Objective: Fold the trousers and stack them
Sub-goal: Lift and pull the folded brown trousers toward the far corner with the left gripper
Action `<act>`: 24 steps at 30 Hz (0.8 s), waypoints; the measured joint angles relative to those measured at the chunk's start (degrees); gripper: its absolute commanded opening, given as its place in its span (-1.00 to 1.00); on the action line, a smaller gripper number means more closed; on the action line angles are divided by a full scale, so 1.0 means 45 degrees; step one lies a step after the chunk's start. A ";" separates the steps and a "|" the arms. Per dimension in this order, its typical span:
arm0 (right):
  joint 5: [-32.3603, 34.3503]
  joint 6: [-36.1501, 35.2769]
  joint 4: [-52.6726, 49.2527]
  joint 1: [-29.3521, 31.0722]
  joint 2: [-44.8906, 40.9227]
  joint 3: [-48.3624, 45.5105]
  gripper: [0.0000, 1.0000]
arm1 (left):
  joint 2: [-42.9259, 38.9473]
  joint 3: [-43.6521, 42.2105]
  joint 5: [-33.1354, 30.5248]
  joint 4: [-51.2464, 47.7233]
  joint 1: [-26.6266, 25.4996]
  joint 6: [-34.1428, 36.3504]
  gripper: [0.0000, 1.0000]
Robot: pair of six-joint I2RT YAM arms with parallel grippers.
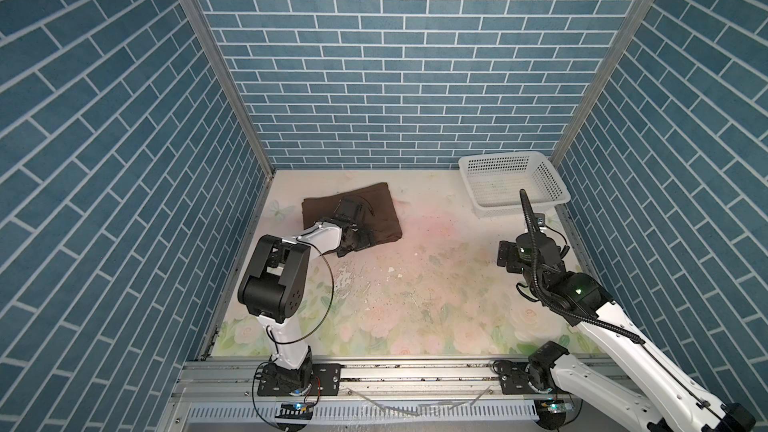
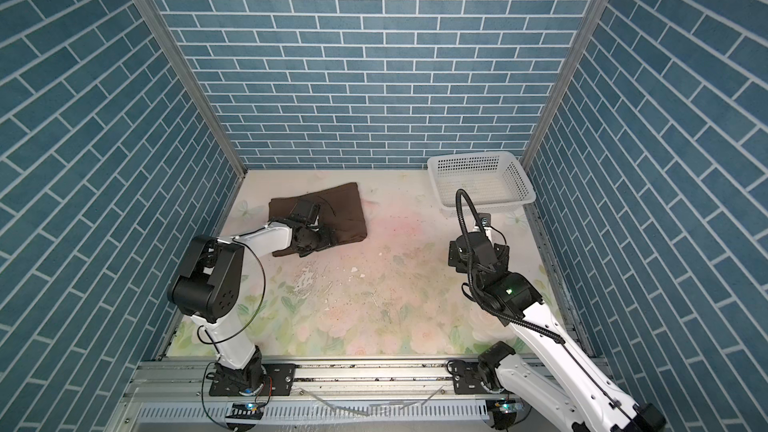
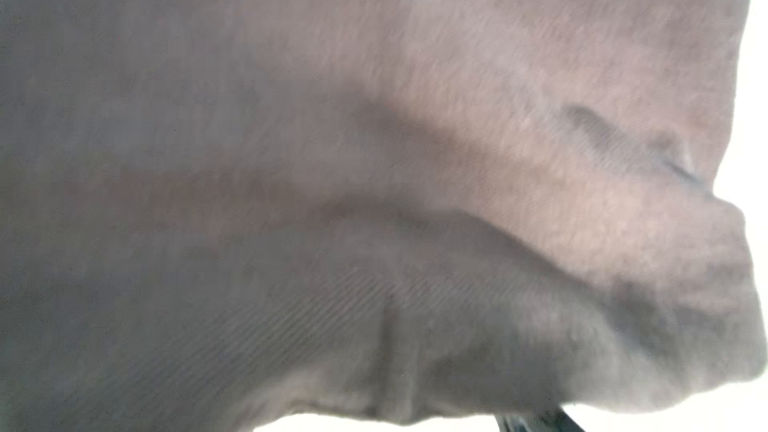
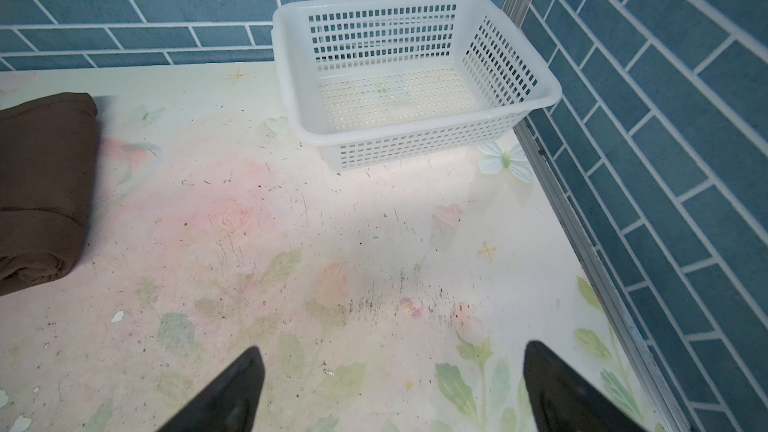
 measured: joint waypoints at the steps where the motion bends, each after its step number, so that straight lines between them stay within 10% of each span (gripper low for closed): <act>1: -0.0005 0.0010 0.0024 -0.0005 0.0034 -0.0005 0.94 | -0.0194 -0.0170 -0.0010 -0.0083 -0.0063 -0.0078 0.77; 12: -0.0282 0.0024 0.0442 -0.0024 0.0913 -0.0078 0.94 | -0.0369 0.2414 -0.1404 -0.1778 -0.2788 0.0209 0.79; 24: -0.0272 0.0253 0.0486 -0.0073 0.0559 -0.0262 0.94 | 0.2909 0.4211 -0.1836 -0.2356 -0.2953 0.0335 0.76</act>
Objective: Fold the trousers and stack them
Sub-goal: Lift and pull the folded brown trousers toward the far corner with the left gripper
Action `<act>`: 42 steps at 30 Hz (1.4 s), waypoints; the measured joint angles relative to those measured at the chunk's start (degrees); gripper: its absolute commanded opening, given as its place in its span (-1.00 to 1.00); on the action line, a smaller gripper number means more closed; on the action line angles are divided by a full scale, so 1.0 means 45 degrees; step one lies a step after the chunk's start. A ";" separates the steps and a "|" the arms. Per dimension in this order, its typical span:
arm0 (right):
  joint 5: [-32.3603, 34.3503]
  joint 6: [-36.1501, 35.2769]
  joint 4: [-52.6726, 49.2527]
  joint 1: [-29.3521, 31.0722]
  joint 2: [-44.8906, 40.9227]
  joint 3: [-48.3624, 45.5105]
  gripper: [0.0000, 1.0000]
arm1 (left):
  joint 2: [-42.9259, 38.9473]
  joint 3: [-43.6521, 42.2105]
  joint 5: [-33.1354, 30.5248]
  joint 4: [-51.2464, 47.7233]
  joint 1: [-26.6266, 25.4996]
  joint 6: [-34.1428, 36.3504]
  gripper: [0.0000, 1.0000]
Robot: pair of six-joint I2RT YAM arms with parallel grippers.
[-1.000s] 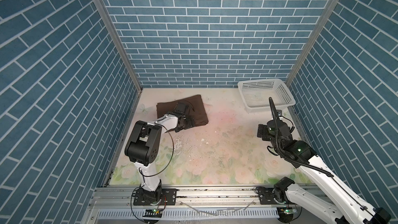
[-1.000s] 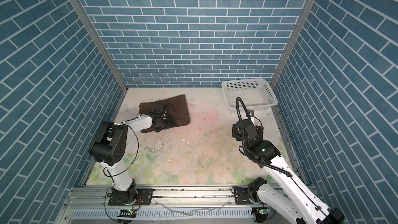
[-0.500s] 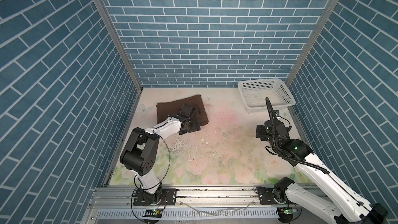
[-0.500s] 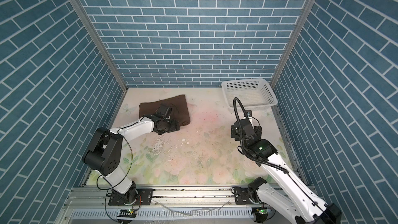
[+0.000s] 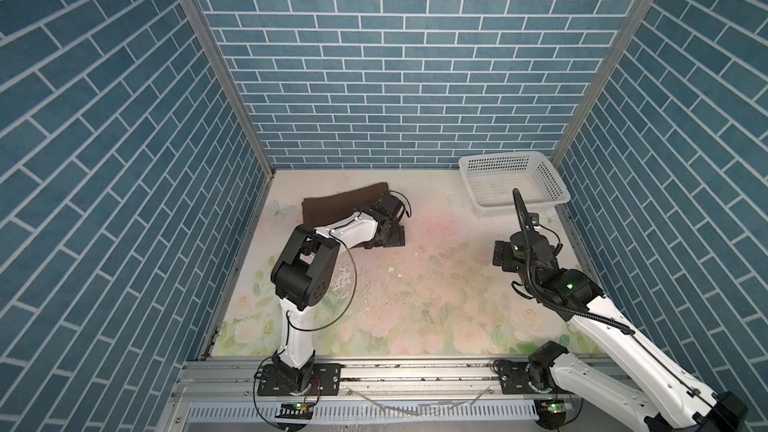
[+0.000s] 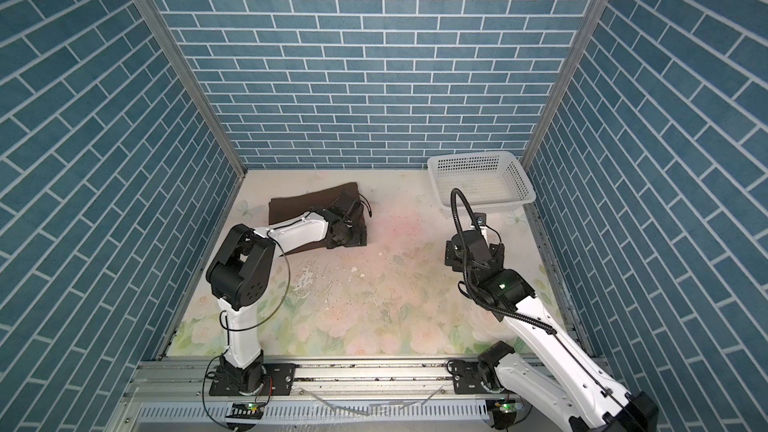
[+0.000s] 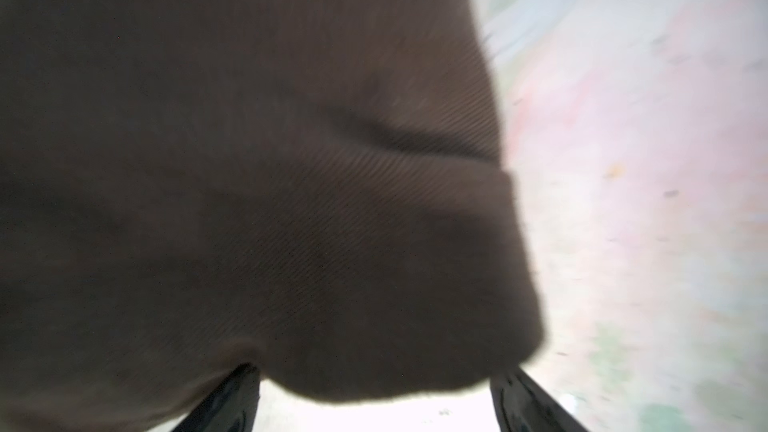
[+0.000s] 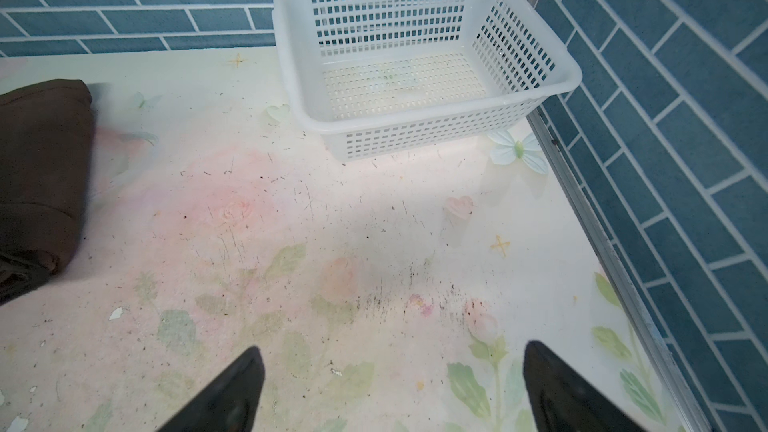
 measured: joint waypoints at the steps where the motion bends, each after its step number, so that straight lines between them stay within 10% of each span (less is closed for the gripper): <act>1: 0.0000 0.0005 0.0000 -0.0010 0.0005 0.0000 0.94 | 0.0083 0.0068 -0.0049 -0.0112 0.0010 0.0005 0.77; 24: -0.0155 0.0112 -0.0005 -0.0049 0.0432 0.0005 0.94 | 0.0117 0.0170 0.0112 -0.0413 0.4333 0.0102 0.77; 36: -0.0296 0.0112 0.0078 -0.0107 0.0845 0.0005 0.94 | -0.2769 -0.1588 0.0554 -0.0393 0.4104 -0.0879 0.83; 42: -0.0486 0.0112 0.0301 -0.0131 0.1146 0.0005 0.94 | -0.3298 0.0534 0.0160 -0.0661 0.2671 -0.0646 0.78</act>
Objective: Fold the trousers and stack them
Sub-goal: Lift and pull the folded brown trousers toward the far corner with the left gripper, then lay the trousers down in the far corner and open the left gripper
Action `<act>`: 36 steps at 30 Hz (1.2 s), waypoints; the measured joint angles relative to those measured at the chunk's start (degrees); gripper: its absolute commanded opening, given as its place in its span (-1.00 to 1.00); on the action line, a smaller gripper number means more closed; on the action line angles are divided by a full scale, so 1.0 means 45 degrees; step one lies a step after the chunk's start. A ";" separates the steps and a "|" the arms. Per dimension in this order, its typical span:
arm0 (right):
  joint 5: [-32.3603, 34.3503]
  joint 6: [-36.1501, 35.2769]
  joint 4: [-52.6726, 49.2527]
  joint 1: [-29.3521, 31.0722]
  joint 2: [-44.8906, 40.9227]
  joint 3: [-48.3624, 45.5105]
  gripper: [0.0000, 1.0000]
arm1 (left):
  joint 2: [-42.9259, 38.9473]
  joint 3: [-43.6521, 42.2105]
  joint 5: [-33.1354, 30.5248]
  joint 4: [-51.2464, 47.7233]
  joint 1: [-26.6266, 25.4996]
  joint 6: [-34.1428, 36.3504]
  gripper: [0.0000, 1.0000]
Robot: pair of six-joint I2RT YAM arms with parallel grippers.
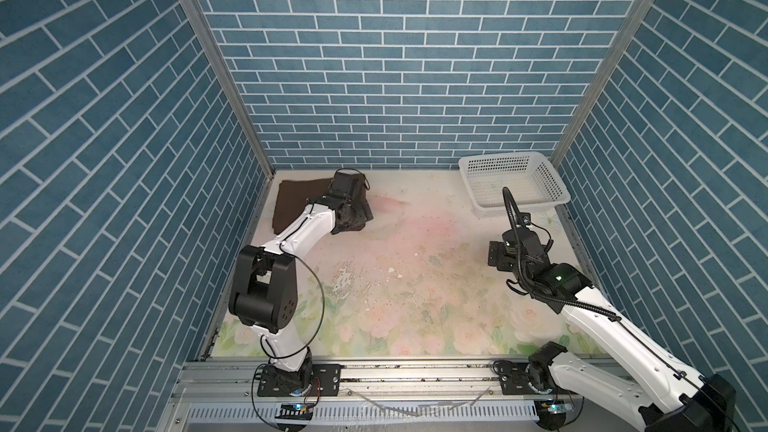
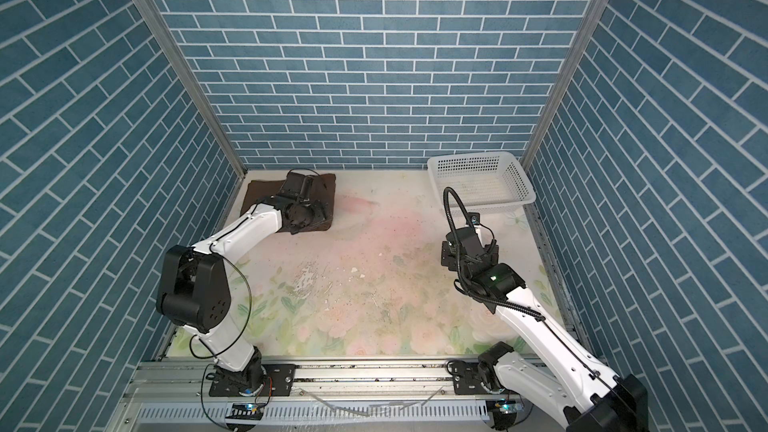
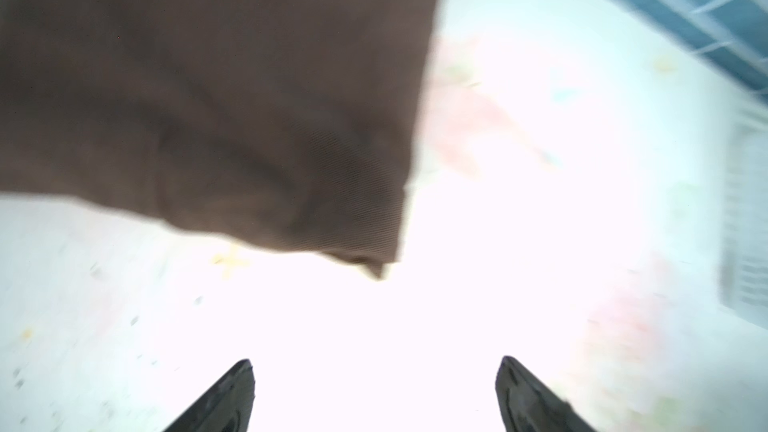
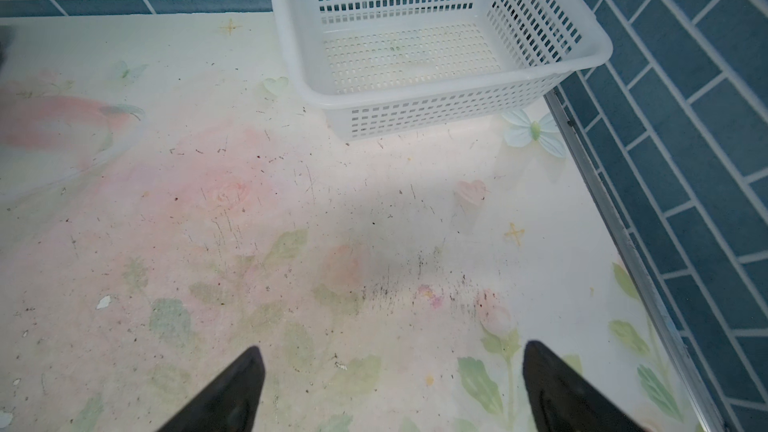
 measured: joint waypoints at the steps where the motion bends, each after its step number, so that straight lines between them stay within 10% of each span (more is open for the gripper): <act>1: -0.0039 0.0000 0.0034 -0.0010 0.0049 0.0000 0.94 | 0.0175 0.0442 -0.0029 -0.0034 -0.0170 0.0058 0.75; 15: -0.0185 0.0233 -0.0019 -0.0073 -0.0350 -0.0325 0.92 | 0.5076 0.3191 -0.0806 -0.1511 -0.0350 0.0680 0.39; 36: -0.0189 0.0330 -0.0223 -0.0151 -0.0481 -0.0481 0.92 | 0.5459 0.2841 -0.0690 -0.1559 0.1248 0.0656 0.36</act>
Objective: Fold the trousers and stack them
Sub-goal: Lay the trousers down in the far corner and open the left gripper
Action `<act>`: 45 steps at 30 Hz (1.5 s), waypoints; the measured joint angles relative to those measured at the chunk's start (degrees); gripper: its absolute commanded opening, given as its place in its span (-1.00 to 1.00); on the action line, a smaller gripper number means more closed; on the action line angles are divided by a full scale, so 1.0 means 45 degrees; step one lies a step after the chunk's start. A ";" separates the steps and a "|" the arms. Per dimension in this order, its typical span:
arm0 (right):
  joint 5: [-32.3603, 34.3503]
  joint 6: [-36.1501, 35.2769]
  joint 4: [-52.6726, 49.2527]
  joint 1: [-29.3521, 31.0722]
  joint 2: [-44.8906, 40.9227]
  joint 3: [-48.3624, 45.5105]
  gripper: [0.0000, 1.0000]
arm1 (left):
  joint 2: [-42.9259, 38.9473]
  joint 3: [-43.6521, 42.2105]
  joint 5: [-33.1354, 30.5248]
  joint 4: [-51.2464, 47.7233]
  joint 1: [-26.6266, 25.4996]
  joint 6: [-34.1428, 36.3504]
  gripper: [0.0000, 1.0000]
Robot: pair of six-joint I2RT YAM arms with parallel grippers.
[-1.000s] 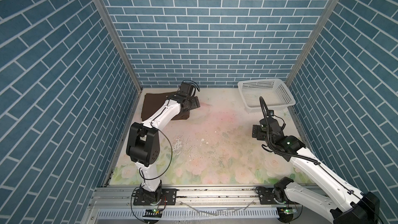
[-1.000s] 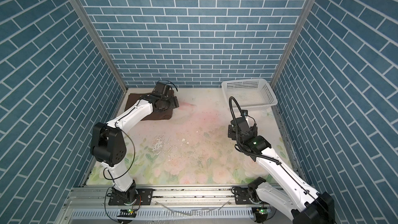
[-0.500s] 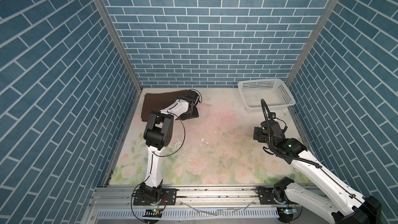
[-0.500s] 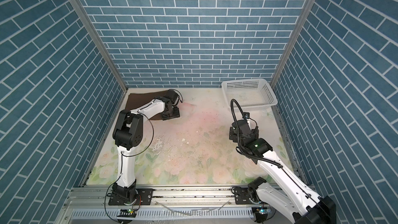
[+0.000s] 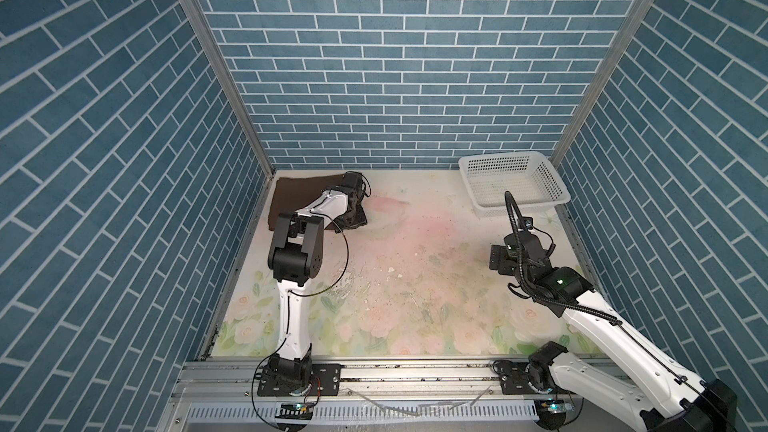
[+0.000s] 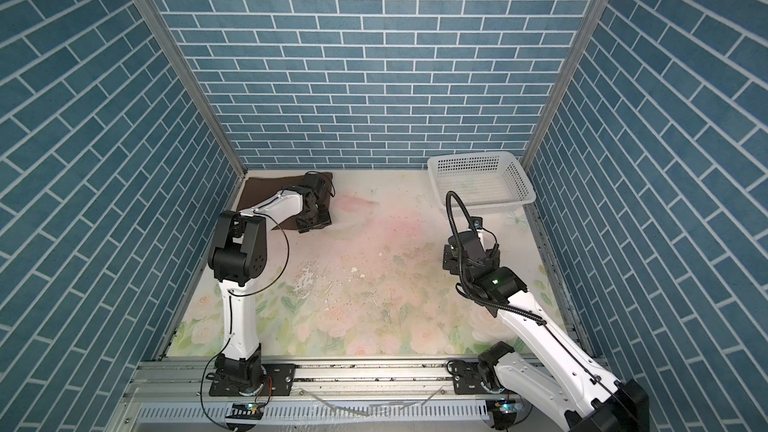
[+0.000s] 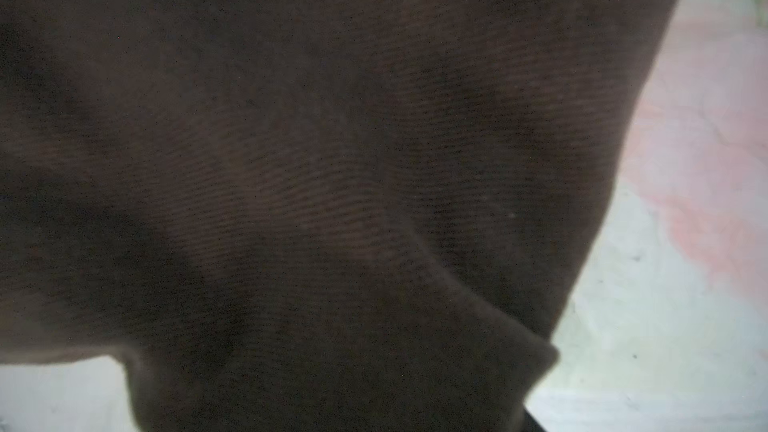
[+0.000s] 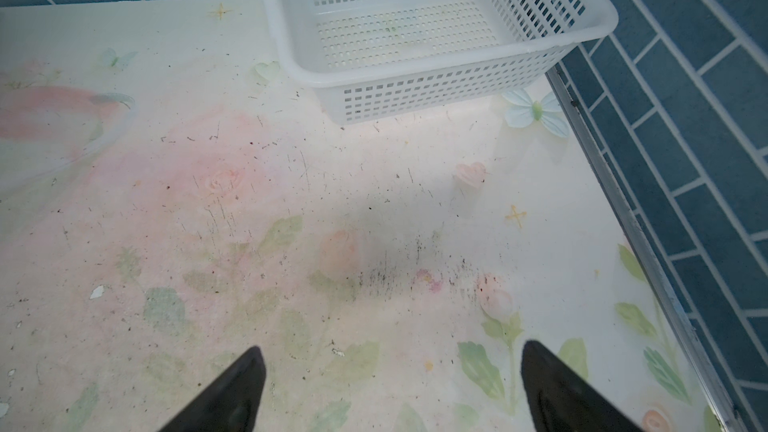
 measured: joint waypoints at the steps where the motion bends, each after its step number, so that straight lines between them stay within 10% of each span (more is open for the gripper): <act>1: 0.0000 0.0000 0.0000 0.0000 0.0000 0.0000 0.92 | 0.0000 0.0000 0.0000 0.0015 0.0005 0.0024 0.36; 30: -0.0209 0.0233 -0.0136 -0.0024 0.0175 0.0005 0.92 | -0.0170 -0.0335 -0.0136 0.0175 0.0680 0.0316 0.35; 45: 0.0083 -0.0340 -0.0282 -0.0087 0.0170 0.0282 0.95 | -0.3823 -0.1787 0.0194 0.0597 0.0772 0.0078 0.80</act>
